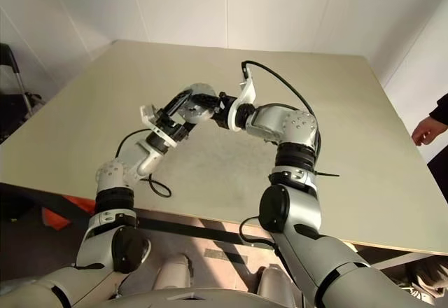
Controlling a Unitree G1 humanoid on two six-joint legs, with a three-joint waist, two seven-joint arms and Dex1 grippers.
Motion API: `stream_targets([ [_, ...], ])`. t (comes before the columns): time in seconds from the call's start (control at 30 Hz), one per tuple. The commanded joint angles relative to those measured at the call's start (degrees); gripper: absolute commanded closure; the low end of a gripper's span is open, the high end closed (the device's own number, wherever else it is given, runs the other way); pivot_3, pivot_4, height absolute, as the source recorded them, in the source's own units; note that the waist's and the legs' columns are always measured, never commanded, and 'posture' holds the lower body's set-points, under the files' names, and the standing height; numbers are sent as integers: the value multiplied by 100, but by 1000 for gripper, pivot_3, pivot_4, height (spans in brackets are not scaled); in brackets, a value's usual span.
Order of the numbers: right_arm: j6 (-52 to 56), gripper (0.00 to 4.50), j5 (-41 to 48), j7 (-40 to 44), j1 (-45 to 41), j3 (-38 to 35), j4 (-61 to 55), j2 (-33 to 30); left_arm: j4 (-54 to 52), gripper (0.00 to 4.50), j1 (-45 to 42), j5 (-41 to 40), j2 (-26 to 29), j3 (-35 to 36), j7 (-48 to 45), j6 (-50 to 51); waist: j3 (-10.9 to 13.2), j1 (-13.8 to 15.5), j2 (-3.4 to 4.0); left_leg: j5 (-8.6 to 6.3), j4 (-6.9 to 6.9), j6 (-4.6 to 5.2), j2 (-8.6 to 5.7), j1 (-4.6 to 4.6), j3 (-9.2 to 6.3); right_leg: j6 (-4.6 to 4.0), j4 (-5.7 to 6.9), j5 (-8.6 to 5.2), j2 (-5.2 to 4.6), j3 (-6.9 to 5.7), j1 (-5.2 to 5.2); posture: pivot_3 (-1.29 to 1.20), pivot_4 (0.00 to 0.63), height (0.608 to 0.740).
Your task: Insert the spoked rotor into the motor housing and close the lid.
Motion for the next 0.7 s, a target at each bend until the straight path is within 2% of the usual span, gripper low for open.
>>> stream_targets([
  [0.03, -91, 2468, 258, 105, -93, 22, -342, -1, -78, 124, -132, 0, 25, 19, -67, -86, 0, 0, 0, 0, 1, 0, 0, 0, 0, 0, 1, 0, 0, 0, 0, 0, 0, 740],
  [0.2, -108, 2468, 254, 106, -94, 44, -319, -3, -40, 124, -144, 102, 9, 4, -13, -210, 0, 0, 0, 0, 2, 0, 0, 0, 0, 0, 2, 0, 0, 0, 0, 0, 0, 740],
  [0.3, -124, 2468, 252, 103, -105, 48, -301, -10, 25, 968, -151, 185, 4, -6, -2, -272, 0, 0, 0, 0, 2, 0, 0, 0, 0, 0, 2, 0, 0, 0, 0, 0, 0, 740],
  [0.4, -137, 2468, 253, 98, -104, 55, -297, -15, 55, 2066, -165, 196, -3, 1, -10, -291, 0, 1, 0, 0, 2, 0, 0, 0, 0, 0, 2, 0, 0, 0, 0, 0, 0, 740],
  [0.43, -141, 2468, 256, 94, -104, 56, -299, -13, 64, 2309, -170, 199, -2, 3, -12, -286, 0, 1, -1, 0, 2, 0, 0, 0, -1, 0, 2, 0, 0, 0, 0, 0, 0, 740],
  [0.7, -283, 2468, 197, 121, -92, 97, -300, -10, 171, 2318, -204, 289, 25, -18, -13, -289, 0, 1, -1, 0, 3, 0, 0, 0, -1, 0, 3, 0, 0, 0, 0, 0, 0, 740],
])
